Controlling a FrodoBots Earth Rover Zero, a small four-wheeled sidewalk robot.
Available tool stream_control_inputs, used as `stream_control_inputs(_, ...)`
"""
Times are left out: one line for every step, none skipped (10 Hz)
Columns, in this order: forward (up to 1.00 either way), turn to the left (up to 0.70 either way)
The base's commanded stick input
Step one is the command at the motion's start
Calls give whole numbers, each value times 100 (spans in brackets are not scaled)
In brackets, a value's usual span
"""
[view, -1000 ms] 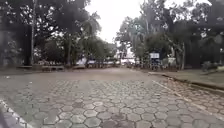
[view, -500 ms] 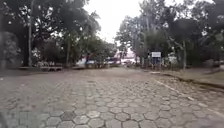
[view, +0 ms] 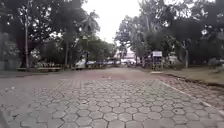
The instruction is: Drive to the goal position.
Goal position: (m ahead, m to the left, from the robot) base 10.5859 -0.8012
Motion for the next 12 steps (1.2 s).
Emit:
stream_control_inputs(70,0)
stream_control_inputs(70,0)
stream_control_inputs(70,0)
stream_control_inputs(70,0)
stream_control_inputs(70,0)
stream_control_inputs(70,0)
stream_control_inputs(70,0)
stream_control_inputs(70,0)
stream_control_inputs(70,0)
stream_control_inputs(70,0)
stream_control_inputs(70,0)
stream_control_inputs(70,0)
